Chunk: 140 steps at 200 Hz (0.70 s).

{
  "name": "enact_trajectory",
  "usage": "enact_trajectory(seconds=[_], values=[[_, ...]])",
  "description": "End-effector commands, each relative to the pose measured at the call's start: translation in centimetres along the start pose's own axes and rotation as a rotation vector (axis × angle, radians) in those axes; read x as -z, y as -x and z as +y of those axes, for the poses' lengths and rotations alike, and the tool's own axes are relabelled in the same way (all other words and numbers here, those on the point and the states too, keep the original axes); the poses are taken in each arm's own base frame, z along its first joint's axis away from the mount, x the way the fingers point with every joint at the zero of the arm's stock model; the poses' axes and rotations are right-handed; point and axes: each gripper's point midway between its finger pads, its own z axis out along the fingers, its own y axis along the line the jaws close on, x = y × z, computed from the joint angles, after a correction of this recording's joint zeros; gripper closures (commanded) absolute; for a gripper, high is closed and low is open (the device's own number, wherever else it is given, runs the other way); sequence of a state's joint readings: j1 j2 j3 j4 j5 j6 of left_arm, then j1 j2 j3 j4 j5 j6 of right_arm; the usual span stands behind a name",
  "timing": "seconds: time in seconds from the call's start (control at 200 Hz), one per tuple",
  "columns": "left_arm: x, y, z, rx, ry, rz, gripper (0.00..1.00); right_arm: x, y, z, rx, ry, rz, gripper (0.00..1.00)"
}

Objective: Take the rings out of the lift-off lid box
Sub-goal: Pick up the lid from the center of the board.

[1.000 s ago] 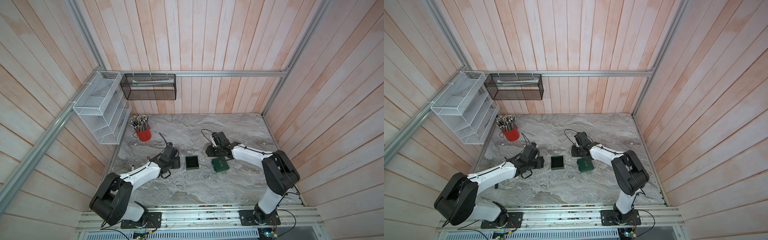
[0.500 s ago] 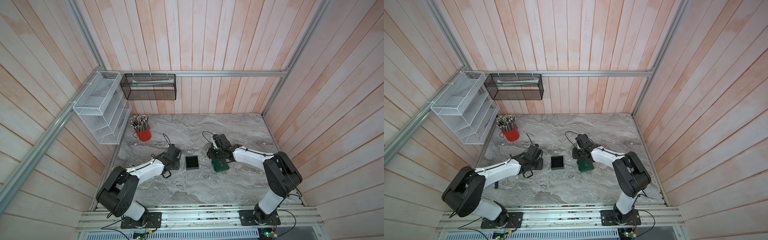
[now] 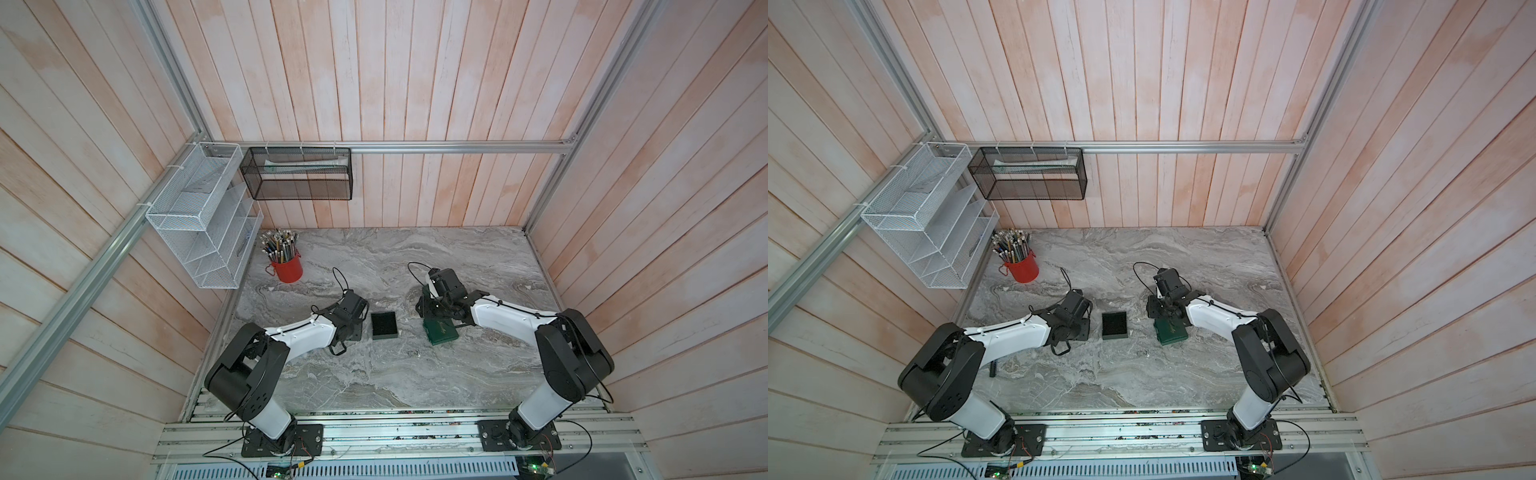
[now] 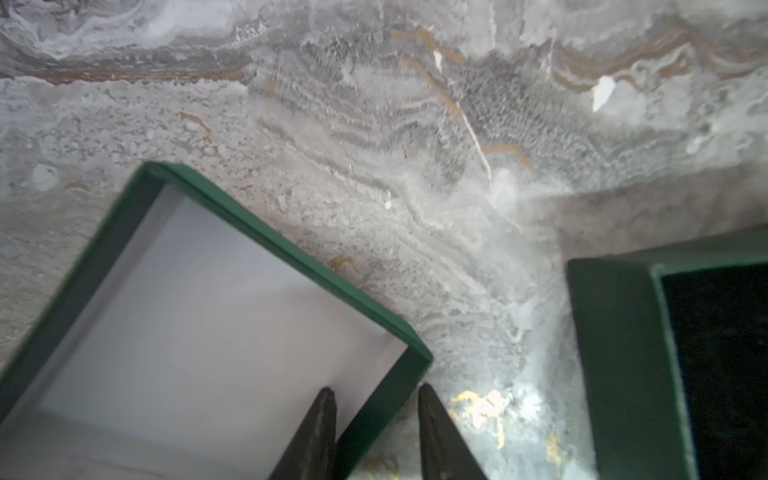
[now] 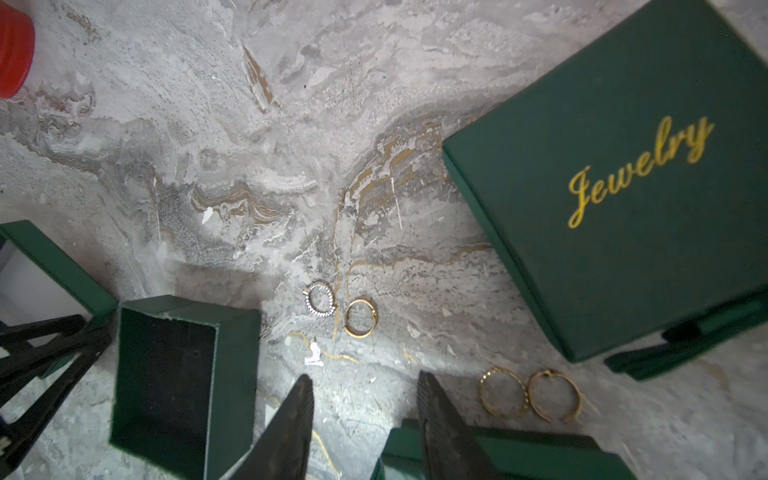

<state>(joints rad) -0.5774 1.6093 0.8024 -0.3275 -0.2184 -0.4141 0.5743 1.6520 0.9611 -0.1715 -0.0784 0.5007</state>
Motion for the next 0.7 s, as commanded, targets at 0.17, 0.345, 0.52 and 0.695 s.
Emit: enact_trajectory(seconds=[0.17,0.345,0.52,0.695], values=[[-1.0,-0.5,-0.1,-0.015,0.023,0.043,0.79,1.2,0.4,-0.3,-0.002,0.001,-0.039,0.57],[0.4,1.0,-1.6,-0.014,-0.055,0.021,0.82,1.7,0.6,0.1,-0.006,0.022,-0.053,0.57],[4.3,4.1,-3.6,0.020,-0.190,-0.071,1.00,2.6,1.0,1.7,-0.006,0.112,-0.076,0.57],[7.9,7.1,-4.2,0.084,-0.326,-0.172,1.00,3.1,1.1,2.8,-0.003,0.175,-0.080,0.56]])
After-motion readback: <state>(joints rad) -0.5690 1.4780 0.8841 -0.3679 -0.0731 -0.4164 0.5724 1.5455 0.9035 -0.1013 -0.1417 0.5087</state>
